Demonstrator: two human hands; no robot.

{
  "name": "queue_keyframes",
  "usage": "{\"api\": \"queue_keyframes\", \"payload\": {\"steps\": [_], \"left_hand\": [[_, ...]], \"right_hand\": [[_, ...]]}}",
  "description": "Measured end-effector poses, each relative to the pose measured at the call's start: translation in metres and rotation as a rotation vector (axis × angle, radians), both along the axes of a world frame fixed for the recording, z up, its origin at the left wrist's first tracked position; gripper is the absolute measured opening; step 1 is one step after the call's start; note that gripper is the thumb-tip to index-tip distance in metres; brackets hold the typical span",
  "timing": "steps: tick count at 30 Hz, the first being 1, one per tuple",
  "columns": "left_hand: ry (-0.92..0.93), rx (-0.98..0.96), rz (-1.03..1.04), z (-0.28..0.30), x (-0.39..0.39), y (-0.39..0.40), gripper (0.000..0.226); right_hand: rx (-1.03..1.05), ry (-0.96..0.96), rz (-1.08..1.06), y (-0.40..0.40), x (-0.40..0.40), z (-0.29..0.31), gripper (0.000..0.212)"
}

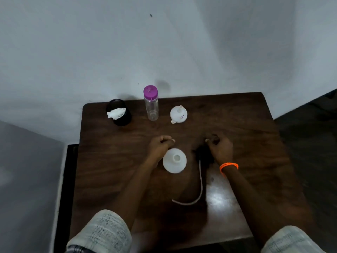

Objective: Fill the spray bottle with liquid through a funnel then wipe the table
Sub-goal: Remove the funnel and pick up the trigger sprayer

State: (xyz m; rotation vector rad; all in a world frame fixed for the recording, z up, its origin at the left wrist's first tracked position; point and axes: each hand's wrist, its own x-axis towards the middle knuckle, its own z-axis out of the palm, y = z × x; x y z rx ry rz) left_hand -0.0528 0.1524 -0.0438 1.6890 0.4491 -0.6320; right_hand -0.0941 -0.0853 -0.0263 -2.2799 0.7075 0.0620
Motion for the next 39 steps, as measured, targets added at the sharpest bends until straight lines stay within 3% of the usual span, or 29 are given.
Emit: {"api": "queue_keyframes", "payload": {"steps": [2,4,6,11,14,18,21,28,39], "left_hand": [[0.003,-0.013,0.016,0.005,-0.012,0.006,0.011],[-0.007,-0.026,0.004,0.012,-0.023,0.009,0.026],[-0.035,-0.038,-0.047,0.017,-0.032,0.015,0.045],[-0.218,0.055,-0.437,0.009,-0.064,0.034,0.087],[-0.39,0.174,-0.473,0.005,-0.075,0.028,0.103],[-0.475,0.267,-0.508,-0.005,-0.065,0.015,0.12],[-0.51,0.23,-0.477,-0.012,-0.059,0.007,0.119],[-0.531,0.215,-0.352,-0.003,-0.064,0.002,0.086],[-0.459,0.56,-0.415,0.067,-0.096,0.005,0.078]], "right_hand": [[-0.031,0.069,-0.006,-0.002,-0.014,0.0,0.022],[-0.048,0.124,0.032,0.001,-0.023,-0.001,0.021],[-0.035,0.164,0.052,0.01,-0.029,-0.003,0.028],[0.014,0.188,0.006,0.036,-0.03,-0.011,0.067],[0.041,0.174,-0.048,0.043,-0.026,-0.013,0.069],[0.053,0.179,-0.109,0.044,-0.022,-0.012,0.069],[0.053,0.178,-0.15,0.036,-0.021,-0.008,0.074],[0.029,0.135,-0.253,-0.003,-0.01,0.055,0.057],[0.019,-0.329,-0.158,0.016,0.027,0.19,0.054]]}}
